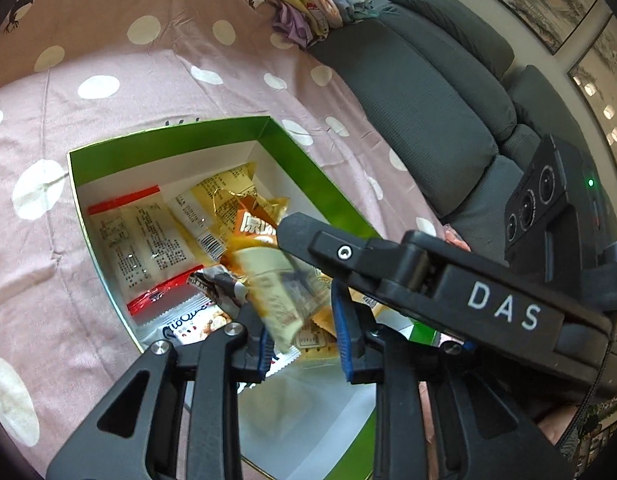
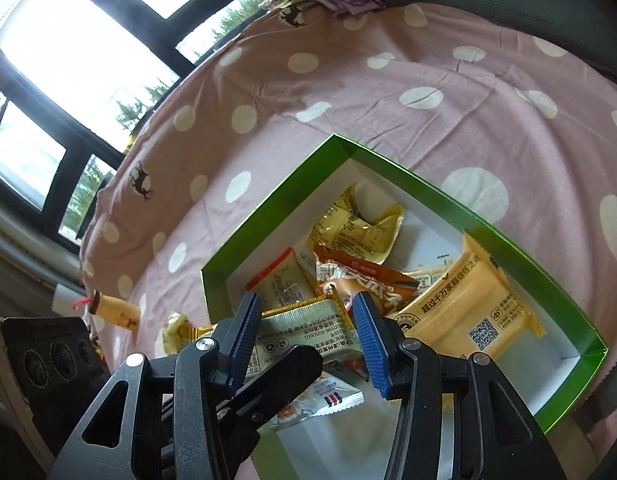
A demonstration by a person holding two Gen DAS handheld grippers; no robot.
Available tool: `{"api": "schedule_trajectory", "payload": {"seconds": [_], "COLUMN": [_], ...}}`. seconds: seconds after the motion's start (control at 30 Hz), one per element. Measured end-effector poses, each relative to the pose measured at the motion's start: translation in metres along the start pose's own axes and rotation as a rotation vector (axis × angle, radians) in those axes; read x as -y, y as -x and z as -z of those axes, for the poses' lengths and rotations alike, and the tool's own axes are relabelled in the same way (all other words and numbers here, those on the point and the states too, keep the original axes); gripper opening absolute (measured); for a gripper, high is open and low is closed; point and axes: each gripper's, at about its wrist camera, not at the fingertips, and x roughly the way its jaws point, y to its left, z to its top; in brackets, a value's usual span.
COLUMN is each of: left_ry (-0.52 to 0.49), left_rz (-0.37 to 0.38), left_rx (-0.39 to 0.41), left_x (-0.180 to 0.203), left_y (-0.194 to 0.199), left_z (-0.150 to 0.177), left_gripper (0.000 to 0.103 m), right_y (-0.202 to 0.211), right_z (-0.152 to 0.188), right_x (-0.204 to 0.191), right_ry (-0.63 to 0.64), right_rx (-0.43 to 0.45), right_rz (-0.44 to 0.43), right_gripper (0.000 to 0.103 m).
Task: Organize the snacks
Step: 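Drop the wafer bar into the green box by opening the right tool, then move the right tool to the pale yellow-green snack bag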
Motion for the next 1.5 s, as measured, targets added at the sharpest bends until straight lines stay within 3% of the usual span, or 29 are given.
{"api": "schedule_trajectory", "payload": {"seconds": [0.13,0.3,0.37,0.53,0.63,0.8,0.87,1.0,1.17,1.4,1.5], "left_ry": [0.001,-0.026,-0.014,0.061,0.123,0.237,0.309,0.398,0.467,0.557,0.562], "left_rz": [-0.008,-0.052,-0.087,-0.196,-0.320,-0.560,-0.623,-0.666,-0.789,-0.779,-0.764], "left_rx": [0.007,0.045,0.080,0.152,0.207,0.256,0.282,0.273,0.283,0.327,0.302], "left_x": [0.000,0.000,-0.006,-0.033,-0.056,-0.096,-0.114,-0.148,-0.175,-0.194,-0.197], "left_y": [0.007,0.031,0.047,0.094,0.126,0.173,0.188,0.203,0.224,0.243,0.239], "left_z": [0.004,0.008,0.010,0.020,0.033,0.064,0.081,0.105,0.121,0.134,0.133], "left_gripper": [0.049,0.067,0.078,0.091,0.092,0.093,0.093,0.093,0.093,0.093,0.093], "right_y": [0.000,0.008,0.009,0.010,0.010,0.009,0.006,-0.004,-0.022,-0.056,-0.068], "right_z": [0.001,0.000,-0.001,0.000,0.001,0.008,0.011,0.020,0.034,0.059,0.071], "right_x": [-0.002,-0.002,-0.003,-0.012,-0.023,-0.048,-0.061,-0.083,-0.109,-0.146,-0.159], "right_ry": [0.001,-0.019,-0.021,-0.013,0.007,0.065,0.099,0.168,0.234,0.324,0.331], "right_rx": [0.004,0.043,0.052,0.065,0.074,0.089,0.091,0.083,0.042,-0.024,-0.074], "right_rz": [0.007,0.004,0.004,-0.004,-0.011,-0.047,-0.041,0.037,0.064,0.113,0.053], "right_gripper": [0.051,0.051,0.051,0.054,0.062,0.084,0.086,0.087,0.087,0.087,0.087]}}
